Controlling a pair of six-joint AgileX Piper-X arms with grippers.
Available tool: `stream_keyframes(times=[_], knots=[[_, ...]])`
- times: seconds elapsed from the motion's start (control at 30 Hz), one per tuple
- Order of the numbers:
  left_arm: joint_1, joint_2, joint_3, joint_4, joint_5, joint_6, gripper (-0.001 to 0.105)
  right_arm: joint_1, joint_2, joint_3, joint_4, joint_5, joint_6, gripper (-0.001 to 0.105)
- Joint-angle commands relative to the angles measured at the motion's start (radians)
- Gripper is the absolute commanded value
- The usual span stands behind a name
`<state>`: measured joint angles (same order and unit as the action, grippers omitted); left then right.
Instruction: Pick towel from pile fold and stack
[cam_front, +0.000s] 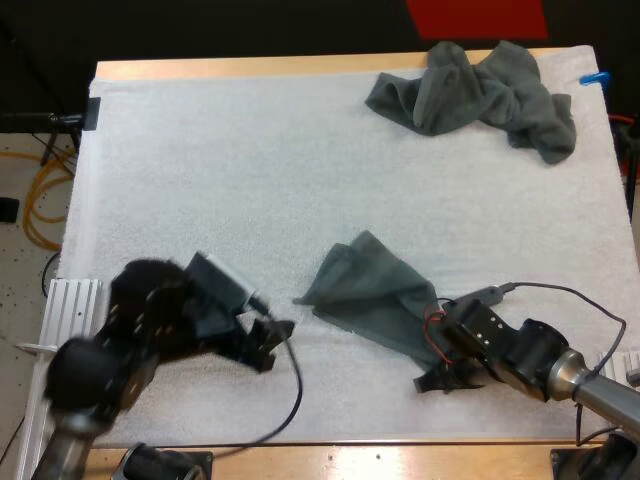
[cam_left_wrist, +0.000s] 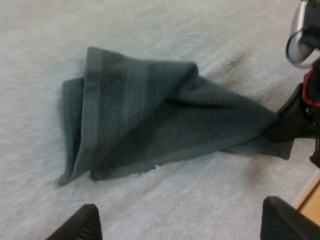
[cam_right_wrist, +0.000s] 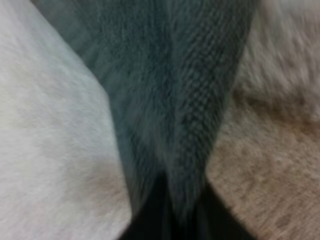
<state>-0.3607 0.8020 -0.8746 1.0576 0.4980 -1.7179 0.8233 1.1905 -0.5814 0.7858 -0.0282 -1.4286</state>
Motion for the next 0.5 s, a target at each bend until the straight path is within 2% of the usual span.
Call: stream_keyframes(times=[0.0, 0.17, 0.3, 0.4, 0.47], knots=[[-0.005, 0.039, -0.001, -0.030, 0.032, -0.002, 0.064, -0.001, -0.013, -0.005, 0.007, 0.009, 0.008, 0.000], [-0.015, 0.272, -0.001, -0.080, 0.079, -0.002, 0.064, -0.001, -0.033, -0.003, -0.029, 0.028, 0.011, 0.000], [-0.055, 0.415, -0.001, -0.139, 0.074, -0.002, 0.064, -0.001, -0.032, -0.003, -0.046, 0.028, 0.011, 0.000], [-0.100, 0.505, -0.001, -0.214, 0.013, -0.002, 0.064, -0.001, -0.032, -0.003, -0.047, 0.028, 0.011, 0.000], [-0.134, 0.566, -0.001, -0.267, -0.101, -0.002, 0.064, -0.001, -0.032, -0.003, -0.047, 0.028, 0.011, 0.000]])
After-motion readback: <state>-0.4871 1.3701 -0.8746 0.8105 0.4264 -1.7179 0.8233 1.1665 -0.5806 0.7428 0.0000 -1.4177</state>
